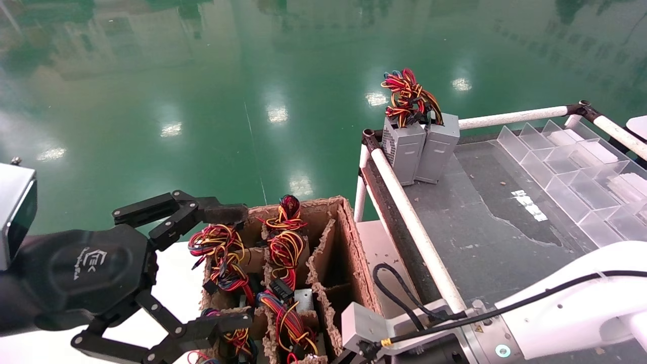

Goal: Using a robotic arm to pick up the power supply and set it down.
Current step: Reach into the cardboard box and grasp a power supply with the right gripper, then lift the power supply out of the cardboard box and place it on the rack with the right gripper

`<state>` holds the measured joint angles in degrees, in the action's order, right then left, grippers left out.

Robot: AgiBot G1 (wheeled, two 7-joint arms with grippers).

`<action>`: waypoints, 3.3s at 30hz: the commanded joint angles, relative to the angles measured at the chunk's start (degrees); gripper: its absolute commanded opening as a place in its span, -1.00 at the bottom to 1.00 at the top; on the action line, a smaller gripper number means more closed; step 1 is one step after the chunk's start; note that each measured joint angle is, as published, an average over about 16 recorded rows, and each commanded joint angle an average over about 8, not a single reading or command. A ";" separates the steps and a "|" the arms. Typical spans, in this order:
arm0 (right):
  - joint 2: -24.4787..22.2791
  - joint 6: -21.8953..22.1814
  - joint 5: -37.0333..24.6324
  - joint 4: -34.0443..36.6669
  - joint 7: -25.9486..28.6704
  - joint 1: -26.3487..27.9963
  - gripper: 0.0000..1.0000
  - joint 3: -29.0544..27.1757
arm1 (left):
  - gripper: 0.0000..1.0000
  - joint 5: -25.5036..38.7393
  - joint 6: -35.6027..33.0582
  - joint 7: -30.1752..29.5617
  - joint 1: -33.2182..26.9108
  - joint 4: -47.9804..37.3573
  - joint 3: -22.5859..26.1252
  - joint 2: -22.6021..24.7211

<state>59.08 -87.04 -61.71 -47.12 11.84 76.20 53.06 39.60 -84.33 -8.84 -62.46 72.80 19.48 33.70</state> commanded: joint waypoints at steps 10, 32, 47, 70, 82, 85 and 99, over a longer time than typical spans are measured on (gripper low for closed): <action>-1.49 -0.93 4.06 1.73 -0.70 -2.45 -1.00 -1.57 | 1.00 -0.01 0.00 0.01 0.00 0.00 0.01 0.00; -11.17 -1.62 21.16 -3.53 -2.02 -4.97 -1.00 -9.90 | 1.00 -0.02 0.01 0.02 -0.01 0.00 0.03 -0.01; -19.30 1.90 30.96 -7.53 -2.20 -5.78 -1.00 -17.04 | 1.00 -0.03 0.02 0.02 -0.01 0.00 0.05 -0.02; -26.00 -0.72 31.10 10.36 -8.08 2.90 -1.00 -21.73 | 1.00 -0.05 0.03 0.04 -0.02 0.00 0.07 -0.03; -21.78 0.43 22.66 25.88 -12.91 11.66 -1.00 -18.31 | 1.00 -0.06 0.03 0.04 -0.02 0.00 0.08 -0.03; -19.97 1.42 20.87 29.50 -13.98 14.31 -1.00 -17.50 | 1.00 -0.06 0.04 0.04 -0.02 0.00 0.09 -0.03; -11.92 17.47 15.22 42.60 -17.89 21.72 -1.00 -14.73 | 1.00 -0.07 0.04 0.05 -0.03 0.00 0.10 -0.04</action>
<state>46.93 -70.04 -46.41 -4.83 -5.95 97.75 38.31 39.53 -84.29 -8.79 -62.48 72.80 19.58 33.66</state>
